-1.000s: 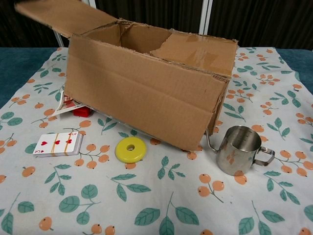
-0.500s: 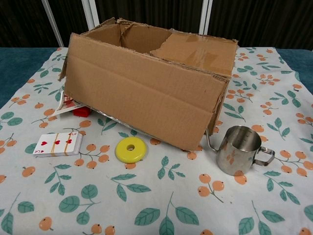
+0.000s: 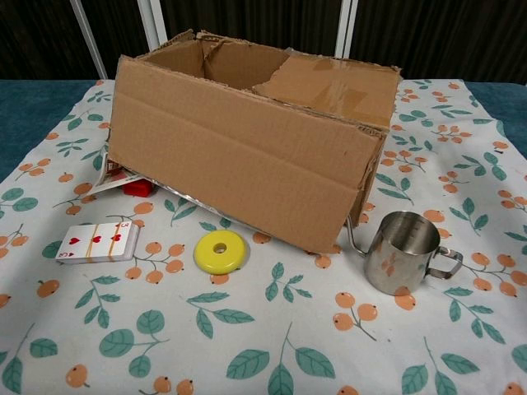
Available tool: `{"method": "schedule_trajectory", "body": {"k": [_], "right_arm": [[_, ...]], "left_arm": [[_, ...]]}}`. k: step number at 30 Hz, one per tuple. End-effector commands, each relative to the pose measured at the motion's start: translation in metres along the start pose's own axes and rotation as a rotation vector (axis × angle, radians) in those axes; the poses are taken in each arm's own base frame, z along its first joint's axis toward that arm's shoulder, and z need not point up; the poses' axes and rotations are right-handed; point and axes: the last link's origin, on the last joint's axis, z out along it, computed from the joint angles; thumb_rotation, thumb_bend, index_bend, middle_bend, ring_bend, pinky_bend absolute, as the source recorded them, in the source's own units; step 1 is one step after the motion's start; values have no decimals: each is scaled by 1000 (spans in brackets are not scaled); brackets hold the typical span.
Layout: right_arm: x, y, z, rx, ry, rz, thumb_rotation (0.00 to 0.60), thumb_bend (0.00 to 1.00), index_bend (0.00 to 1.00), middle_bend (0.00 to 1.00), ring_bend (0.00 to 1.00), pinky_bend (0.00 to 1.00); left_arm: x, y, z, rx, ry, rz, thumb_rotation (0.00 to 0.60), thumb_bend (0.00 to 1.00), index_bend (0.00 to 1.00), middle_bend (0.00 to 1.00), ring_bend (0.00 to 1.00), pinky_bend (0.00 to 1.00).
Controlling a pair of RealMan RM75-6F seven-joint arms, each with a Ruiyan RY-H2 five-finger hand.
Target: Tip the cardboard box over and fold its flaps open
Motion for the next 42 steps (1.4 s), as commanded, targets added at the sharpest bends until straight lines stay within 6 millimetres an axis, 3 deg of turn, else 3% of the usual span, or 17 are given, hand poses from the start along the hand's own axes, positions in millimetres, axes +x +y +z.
{"method": "schedule_trajectory", "body": {"k": [1,10,17,22,31,42], "right_arm": [[13,-25,19,105,5,-66,600,355,24,3,36,245],[44,-110,78,375,-8,-245,600,403,74,30,43,245],[39,-176,114,536,-61,-322,600,845,362,263,213,281],[20,-219,134,622,-133,-337,600,988,406,315,238,281],[-45,-290,156,728,-319,-354,600,1000,489,336,244,282],[-91,-319,164,752,-398,-389,600,1000,503,342,246,282]], "left_arm": [[-19,-8,-24,36,0,-61,600,206,0,6,0,26],[-37,-18,-36,48,-10,-91,600,206,0,6,0,26],[-42,-22,-35,53,-13,-115,600,208,0,7,0,26],[-45,-24,-34,62,-24,-132,600,209,0,7,0,26],[-49,-29,-31,81,-48,-141,600,220,0,10,0,26],[-52,-30,-29,87,-67,-154,600,221,0,14,0,26]]}}
